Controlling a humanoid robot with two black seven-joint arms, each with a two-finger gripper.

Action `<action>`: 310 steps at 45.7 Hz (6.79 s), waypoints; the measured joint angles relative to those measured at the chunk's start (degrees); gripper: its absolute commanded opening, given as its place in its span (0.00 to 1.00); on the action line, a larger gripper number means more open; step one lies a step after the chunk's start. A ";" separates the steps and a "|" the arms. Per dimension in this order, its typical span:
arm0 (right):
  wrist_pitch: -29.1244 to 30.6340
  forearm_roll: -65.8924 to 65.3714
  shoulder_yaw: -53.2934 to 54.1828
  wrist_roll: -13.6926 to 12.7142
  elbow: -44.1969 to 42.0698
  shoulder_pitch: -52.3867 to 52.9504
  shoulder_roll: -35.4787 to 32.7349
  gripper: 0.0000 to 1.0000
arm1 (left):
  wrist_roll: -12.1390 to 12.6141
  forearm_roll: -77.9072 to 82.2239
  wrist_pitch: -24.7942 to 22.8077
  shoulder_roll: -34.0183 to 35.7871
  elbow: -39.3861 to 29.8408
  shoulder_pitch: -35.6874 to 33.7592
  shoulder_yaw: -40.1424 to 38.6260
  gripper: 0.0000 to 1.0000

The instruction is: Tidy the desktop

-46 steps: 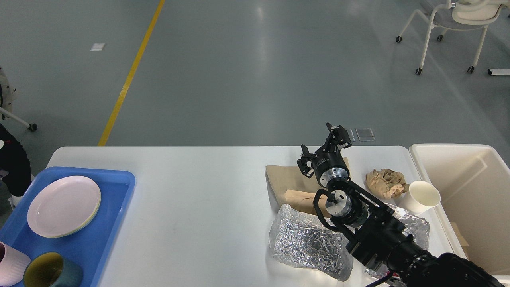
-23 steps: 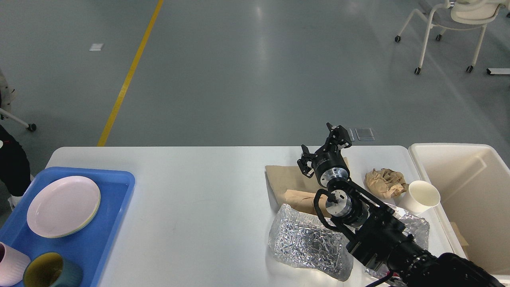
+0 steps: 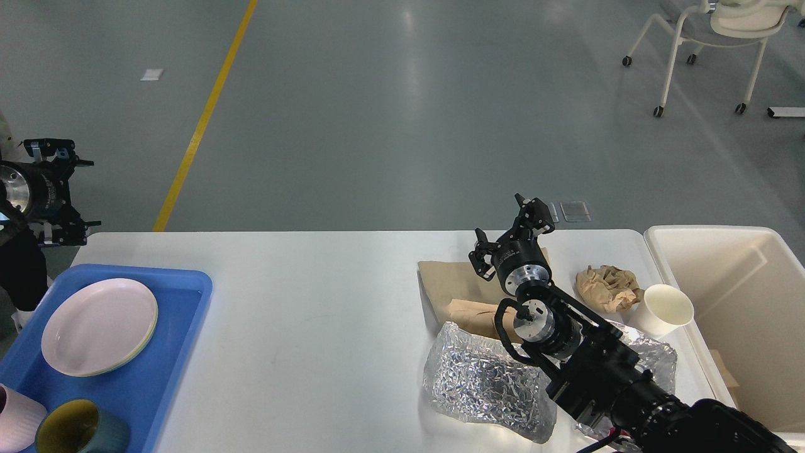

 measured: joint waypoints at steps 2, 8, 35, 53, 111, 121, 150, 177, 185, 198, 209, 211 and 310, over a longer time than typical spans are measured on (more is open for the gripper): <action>0.00 0.01 0.00 0.00 0.00 0.00 0.00 1.00 | -0.04 -0.86 0.07 -1.84 2.52 2.75 -6.09 0.97; 0.00 -0.03 0.00 0.00 0.04 -0.02 0.00 1.00 | -0.25 -1.43 0.08 -8.69 10.11 10.05 -26.74 0.97; 0.00 0.00 0.01 0.00 0.04 -0.02 0.00 1.00 | -3.45 3.48 -16.04 -16.81 16.51 19.85 -52.10 0.97; 0.00 -0.01 0.01 0.00 0.06 0.00 0.00 1.00 | -12.17 1.20 -21.19 -22.65 18.73 21.64 -56.18 0.97; 0.00 -0.01 0.01 0.00 0.01 -0.09 0.01 1.00 | -25.74 1.29 -22.05 -27.75 22.44 26.41 -66.72 0.97; 0.00 -0.01 0.01 0.00 0.09 -0.09 0.01 1.00 | -25.80 1.41 -22.66 -27.49 22.44 28.51 -67.43 0.97; 0.00 -0.03 -0.02 0.00 -0.30 0.19 0.00 1.00 | -29.09 5.59 -33.94 -32.97 22.48 35.76 -65.03 0.97; 0.00 -0.03 -0.01 0.00 -0.36 0.18 0.00 1.00 | -36.69 5.68 -34.12 -32.94 22.62 36.00 -64.83 0.97; 0.00 -0.03 -0.02 0.00 -0.43 0.25 0.00 1.00 | -37.89 5.67 -34.18 -33.14 22.62 36.03 -65.21 0.97; 0.00 -0.03 -0.01 0.00 -0.43 0.26 0.00 1.00 | -37.96 5.67 -34.18 -33.15 22.62 36.04 -65.21 0.97; 0.00 -0.03 0.01 0.00 -0.36 0.26 0.00 1.00 | -37.96 5.68 -34.18 -33.15 22.62 36.03 -65.19 0.97; 0.00 -0.03 0.01 0.00 -0.36 0.26 0.00 1.00 | -37.96 5.68 -34.18 -33.15 22.62 36.03 -65.19 0.97; -1.23 20.33 -22.97 -0.71 -18.95 24.71 -1.30 1.00 | -38.02 5.67 -34.21 -33.22 22.61 36.03 -65.10 0.97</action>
